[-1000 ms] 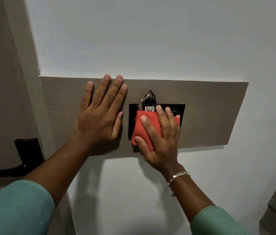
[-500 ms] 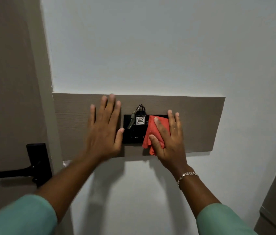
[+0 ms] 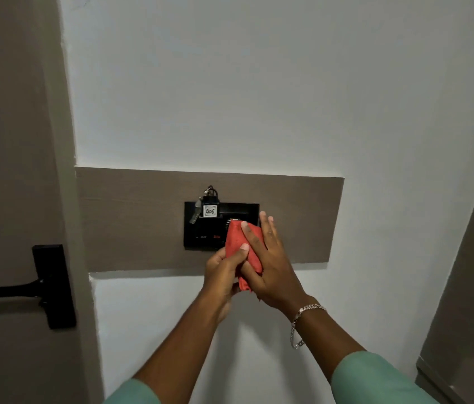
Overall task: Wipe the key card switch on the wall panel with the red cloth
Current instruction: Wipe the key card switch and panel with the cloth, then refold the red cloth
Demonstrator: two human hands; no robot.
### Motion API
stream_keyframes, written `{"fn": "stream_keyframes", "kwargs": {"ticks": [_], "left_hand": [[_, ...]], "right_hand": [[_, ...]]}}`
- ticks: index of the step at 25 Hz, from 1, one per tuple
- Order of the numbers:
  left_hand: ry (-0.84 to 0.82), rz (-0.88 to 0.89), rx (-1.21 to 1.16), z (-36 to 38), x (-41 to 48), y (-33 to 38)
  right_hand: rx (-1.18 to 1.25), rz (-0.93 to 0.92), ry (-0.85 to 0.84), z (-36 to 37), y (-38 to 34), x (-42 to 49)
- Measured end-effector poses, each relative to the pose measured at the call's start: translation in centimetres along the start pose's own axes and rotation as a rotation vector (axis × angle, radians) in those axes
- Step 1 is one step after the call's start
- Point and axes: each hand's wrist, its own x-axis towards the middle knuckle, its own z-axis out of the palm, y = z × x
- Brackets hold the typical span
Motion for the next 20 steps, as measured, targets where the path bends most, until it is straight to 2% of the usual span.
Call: {"fn": "stream_keyframes", "kwargs": {"ticks": [2, 6, 8, 12, 16, 20], "left_hand": [[-0.085, -0.066, -0.03, 1.4, 0.0, -1.2], [-0.168, -0.146, -0.129, 6.7, 0.0, -5.1], [-0.205, -0.201, -0.074, 10.5, -0.1, -8.3], [-0.13, -0.288, 0.194, 19.1, -1.3, -17.4], [-0.071, -0.434, 0.427, 27.6, -2.4, -28.1], [-0.144, -0.618, 0.421, 35.0, -3.0, -37.9]], "right_hand": [[0.215, 0.096, 0.012, -1.4, 1.4, -2.4], [0.737, 0.529, 0.233, -5.3, 5.5, -8.2], [0.861, 0.697, 0.255, -7.6, 9.4, -11.4], [0.59, 0.856, 0.283, -11.4, 17.4, -18.8], [0.402, 1.023, 0.195, -15.6, 26.8, -27.5], [0.115, 1.114, 0.093, -20.4, 35.9, -35.4]]}}
